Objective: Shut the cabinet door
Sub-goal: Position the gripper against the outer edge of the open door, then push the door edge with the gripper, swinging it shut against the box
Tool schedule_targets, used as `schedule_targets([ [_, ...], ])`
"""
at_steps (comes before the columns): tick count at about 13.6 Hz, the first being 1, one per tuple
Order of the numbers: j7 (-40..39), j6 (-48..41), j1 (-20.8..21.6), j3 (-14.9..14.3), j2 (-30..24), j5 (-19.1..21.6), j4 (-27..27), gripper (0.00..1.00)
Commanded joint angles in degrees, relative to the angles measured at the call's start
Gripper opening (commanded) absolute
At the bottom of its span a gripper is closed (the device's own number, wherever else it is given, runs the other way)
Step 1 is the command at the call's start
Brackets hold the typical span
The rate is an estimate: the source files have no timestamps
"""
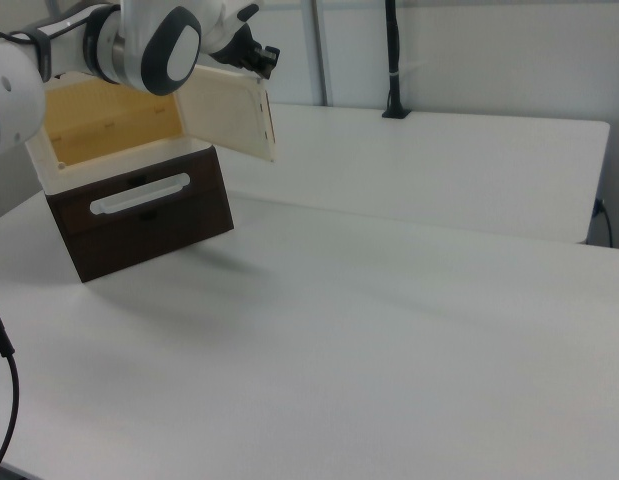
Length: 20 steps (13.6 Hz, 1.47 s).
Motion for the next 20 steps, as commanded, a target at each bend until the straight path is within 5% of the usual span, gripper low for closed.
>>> schedule_targets([
  [1, -0.4, -4.4, 1.1, -0.3, -1.1, 1.4, 0.5, 0.00],
  [8, -0.5, -15.2, 1.9, 0.5, -3.7, 1.8, 0.5, 0.00],
  [20, -0.4, -34.7, 8.0, 2.9, -9.4, 11.2, 0.7, 0.00],
])
